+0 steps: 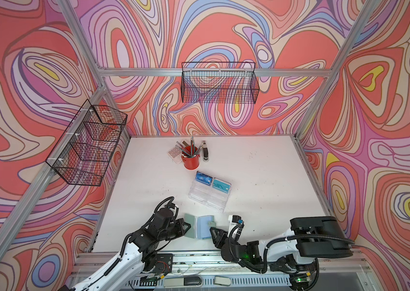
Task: Put the credit cards into the card holder
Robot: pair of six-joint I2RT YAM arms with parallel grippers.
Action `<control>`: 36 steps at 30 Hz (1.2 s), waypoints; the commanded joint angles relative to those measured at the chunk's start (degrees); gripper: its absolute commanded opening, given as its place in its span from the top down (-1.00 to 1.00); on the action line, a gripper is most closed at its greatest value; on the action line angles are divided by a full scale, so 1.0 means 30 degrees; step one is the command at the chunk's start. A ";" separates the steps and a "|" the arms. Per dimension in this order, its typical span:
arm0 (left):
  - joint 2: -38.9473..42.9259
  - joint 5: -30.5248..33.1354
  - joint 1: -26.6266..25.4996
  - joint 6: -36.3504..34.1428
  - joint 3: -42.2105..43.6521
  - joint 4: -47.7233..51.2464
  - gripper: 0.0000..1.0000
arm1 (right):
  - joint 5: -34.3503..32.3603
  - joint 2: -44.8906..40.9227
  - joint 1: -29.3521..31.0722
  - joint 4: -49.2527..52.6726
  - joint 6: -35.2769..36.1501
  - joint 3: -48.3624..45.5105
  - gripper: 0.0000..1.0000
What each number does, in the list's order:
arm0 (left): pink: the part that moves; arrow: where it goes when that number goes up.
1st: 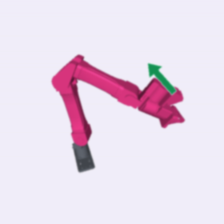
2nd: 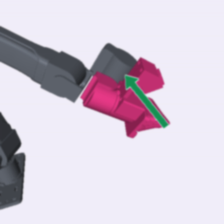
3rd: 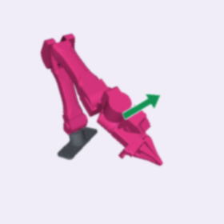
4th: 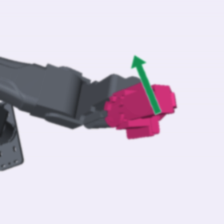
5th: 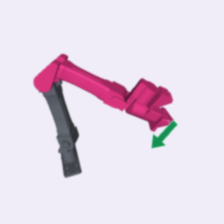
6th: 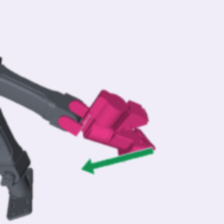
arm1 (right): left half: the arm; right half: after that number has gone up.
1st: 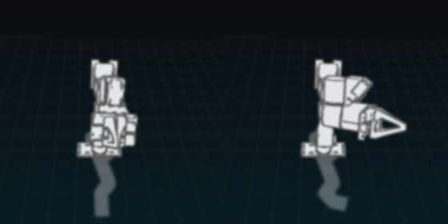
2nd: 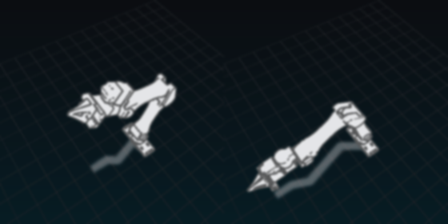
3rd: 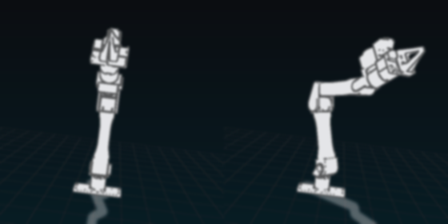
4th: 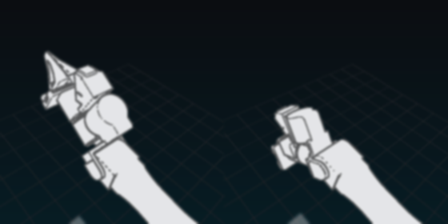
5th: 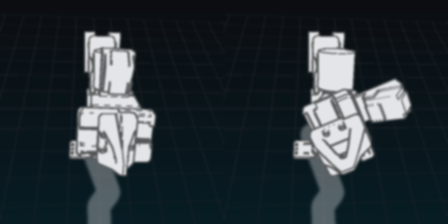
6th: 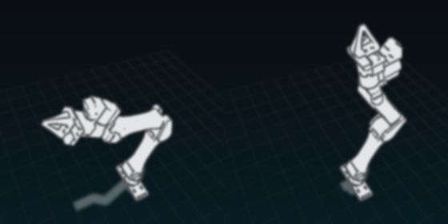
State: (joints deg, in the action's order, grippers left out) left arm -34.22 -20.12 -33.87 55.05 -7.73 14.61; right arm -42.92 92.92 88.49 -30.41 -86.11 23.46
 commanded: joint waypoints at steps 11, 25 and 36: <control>0.2458 0.0828 0.0002 -0.0858 -0.0692 0.2892 0.86 | -0.2716 -0.3862 0.0391 1.0207 0.3096 0.4132 0.08; 0.2032 0.1268 0.0039 -0.2995 -0.1245 0.4756 0.35 | 0.1825 0.2091 -0.0433 0.9182 0.7255 0.8757 0.02; 0.1874 0.1488 0.0068 -0.3207 -0.1327 0.4804 0.30 | 0.1909 0.1870 -0.2341 0.8294 0.6798 0.6808 0.08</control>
State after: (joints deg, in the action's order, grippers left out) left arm -29.67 -16.53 -33.80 46.09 -10.52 27.18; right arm -37.45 99.88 82.87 -5.10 -65.19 46.22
